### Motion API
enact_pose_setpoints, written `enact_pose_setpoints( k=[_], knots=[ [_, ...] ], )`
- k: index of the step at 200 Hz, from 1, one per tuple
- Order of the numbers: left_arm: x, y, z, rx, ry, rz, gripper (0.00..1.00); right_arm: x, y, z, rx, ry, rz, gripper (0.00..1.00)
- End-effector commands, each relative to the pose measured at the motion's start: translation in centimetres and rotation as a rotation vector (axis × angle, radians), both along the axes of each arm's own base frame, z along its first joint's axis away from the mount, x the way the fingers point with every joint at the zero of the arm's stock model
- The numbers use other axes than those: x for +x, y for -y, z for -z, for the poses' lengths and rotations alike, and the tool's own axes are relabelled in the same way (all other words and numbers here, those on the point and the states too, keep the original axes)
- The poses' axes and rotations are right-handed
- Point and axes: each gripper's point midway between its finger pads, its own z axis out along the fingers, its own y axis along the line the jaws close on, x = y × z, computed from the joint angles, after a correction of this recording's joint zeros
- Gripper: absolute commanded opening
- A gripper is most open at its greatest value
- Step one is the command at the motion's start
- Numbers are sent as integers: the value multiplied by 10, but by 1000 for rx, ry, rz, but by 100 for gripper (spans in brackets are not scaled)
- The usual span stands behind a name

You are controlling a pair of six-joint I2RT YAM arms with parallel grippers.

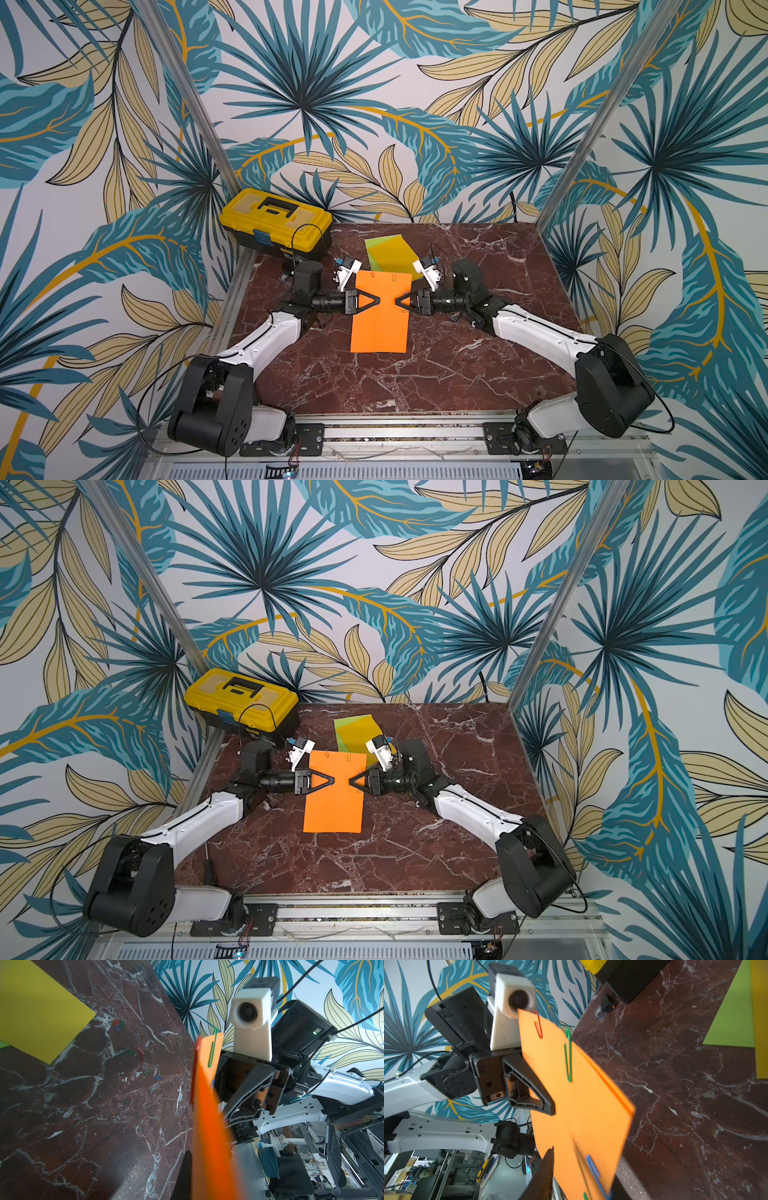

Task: Unclip the paperclips from the documents
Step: Pick up the document from the center of the board.

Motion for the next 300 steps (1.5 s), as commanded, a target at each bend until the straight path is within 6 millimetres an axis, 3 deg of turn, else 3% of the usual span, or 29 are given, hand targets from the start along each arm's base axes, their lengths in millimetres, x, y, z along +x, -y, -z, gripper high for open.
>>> enact_pose_setpoints(
  k=[1, 48, 115, 143, 221, 247, 272, 300],
  knots=[
    [-5, 3, -15, -20, 78, 43, 0, -10, 9, 2, -41, 17, -21, 39],
    [-20, 10, -26, -53, 107, 125, 0, -13, 17, -12, -47, 73, -65, 50],
    [-38, 21, -34, -85, 107, 214, 0, -9, 8, -33, 53, 102, -120, 50],
    [-40, 22, -35, -87, 105, 219, 0, -12, 9, -35, 68, 104, -139, 42],
    [-42, 25, -33, -91, 86, 239, 0, -14, 8, -36, 85, 107, -153, 0],
    [-40, 25, -33, -85, 90, 224, 0, -16, 9, -33, 80, 107, -155, 0],
    [-35, 25, -36, -78, 94, 199, 19, -18, 10, -31, 78, 106, -155, 0],
    [-28, 23, -40, -69, 107, 166, 23, -19, 12, -30, 89, 108, -144, 0]
  ],
)
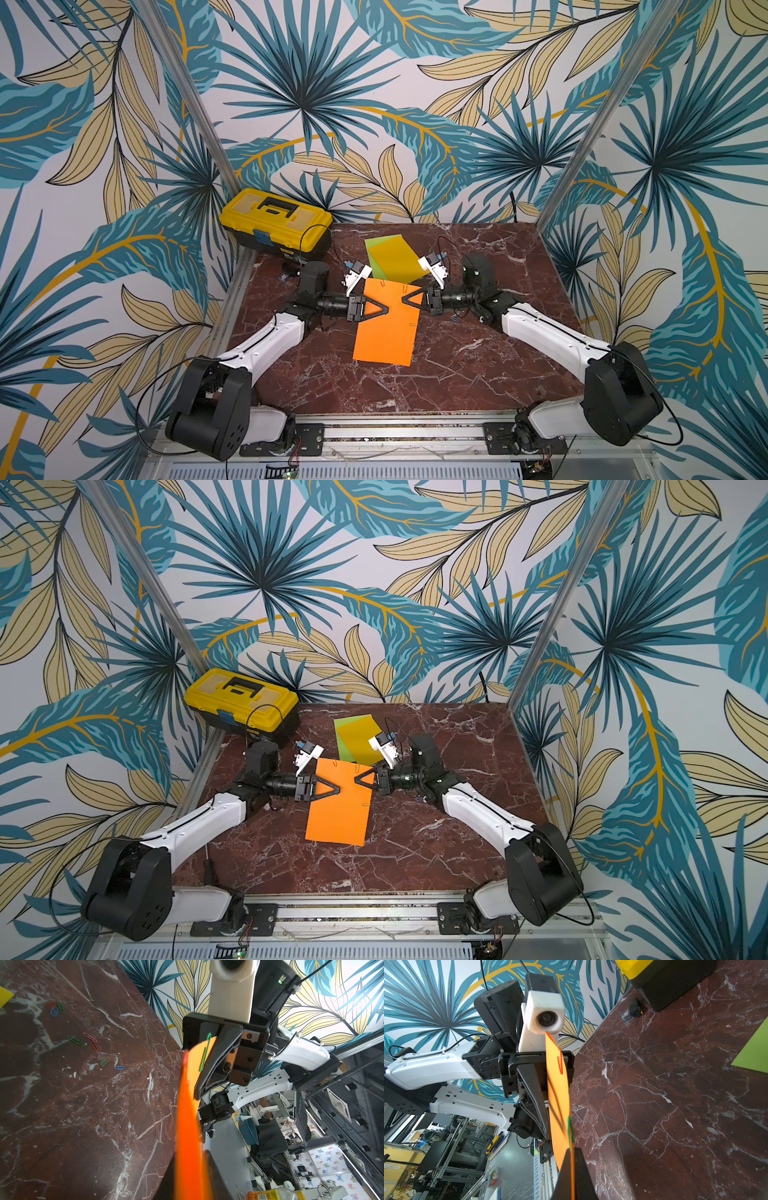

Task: Unclip the paperclips from the documents
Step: Pick up the document from the center of the board.

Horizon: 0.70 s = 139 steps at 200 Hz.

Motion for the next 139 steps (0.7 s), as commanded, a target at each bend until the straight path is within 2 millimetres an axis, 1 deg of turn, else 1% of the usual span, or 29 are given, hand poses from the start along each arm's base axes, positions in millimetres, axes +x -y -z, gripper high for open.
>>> enact_pose_setpoints(
  k=[1, 51, 80, 104, 139],
  knots=[
    [8, 0, -22, -13, 77, -25, 22, -5, 2, 1, 19, 10, -10, 0],
    [18, -5, -26, -3, 91, -80, 12, -6, 4, 0, 40, 14, 9, 0],
    [20, -5, -28, -2, 96, -89, 0, -7, 4, 0, 48, 11, 13, 0],
    [21, -5, -27, 2, 103, -93, 0, -8, 4, 2, 44, 7, 10, 0],
    [18, -3, -27, -10, 113, -54, 0, -8, 8, 10, -29, 12, 9, 28]
  ],
)
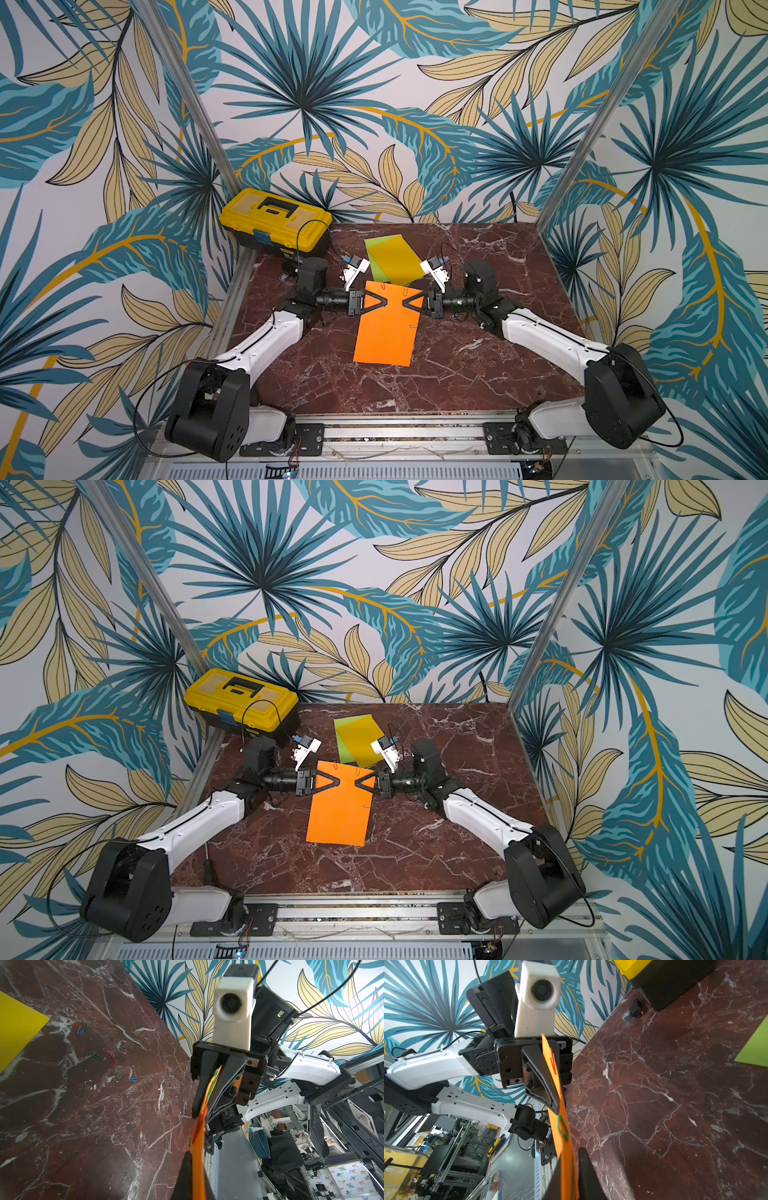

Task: Unclip the paperclips from the documents
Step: Pick up the document from the center of the board, then remove the paper clip from the document.

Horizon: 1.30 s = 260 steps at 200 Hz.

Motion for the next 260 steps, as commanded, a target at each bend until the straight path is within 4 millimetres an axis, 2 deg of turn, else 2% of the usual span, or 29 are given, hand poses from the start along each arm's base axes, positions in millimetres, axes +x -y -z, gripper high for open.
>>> enact_pose_setpoints(
  k=[1, 14, 36, 56, 105, 161, 204, 260],
  knots=[
    [1, 1, -20, -25, 83, 26, 0, -4, 6, 3, -50, 18, -2, 28],
    [-1, 2, -20, -30, 86, 44, 0, -5, 9, 5, -95, 28, -7, 37],
    [-3, 4, -16, -32, 85, 67, 0, -7, 15, 8, -183, 45, -14, 44],
    [-5, 7, -15, -34, 93, 91, 0, -12, 23, 11, -258, 53, -24, 49],
    [-10, 13, -6, -1, 82, 164, 0, -10, 36, 1, -381, 142, -29, 58],
    [-18, 23, 6, 109, 124, 221, 0, 0, 37, -22, -424, 248, -55, 59],
    [-21, 24, 10, 165, 196, 213, 0, 4, 26, -44, -377, 320, -115, 59],
    [-18, 19, 10, 227, 294, 171, 0, 3, 7, -43, -288, 280, -237, 54]
  ],
)
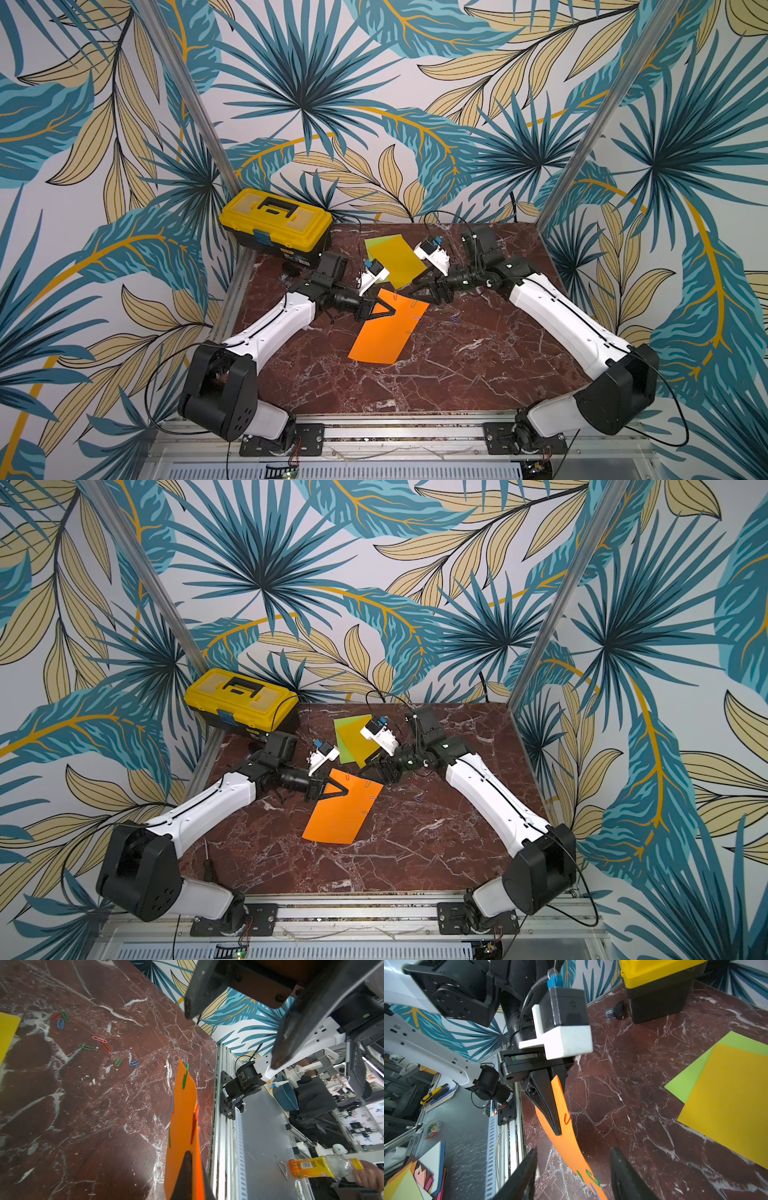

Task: Unclip the paperclips from the documents
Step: Remove the paper clip from the document.

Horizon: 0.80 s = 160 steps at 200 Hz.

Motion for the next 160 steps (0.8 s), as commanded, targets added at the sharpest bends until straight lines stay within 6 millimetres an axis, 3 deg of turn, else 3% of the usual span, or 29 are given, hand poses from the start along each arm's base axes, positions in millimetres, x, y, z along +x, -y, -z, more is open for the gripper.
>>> enact_pose_setpoints(
  k=[1, 160],
  knots=[
    [-2, -4, -8, 22, 100, -10, 0, -10, -6, 2, 34, -46, -82, 54],
    [-2, -4, -9, 31, 138, 5, 0, -11, -32, 8, 100, -100, -170, 42]
  ],
)
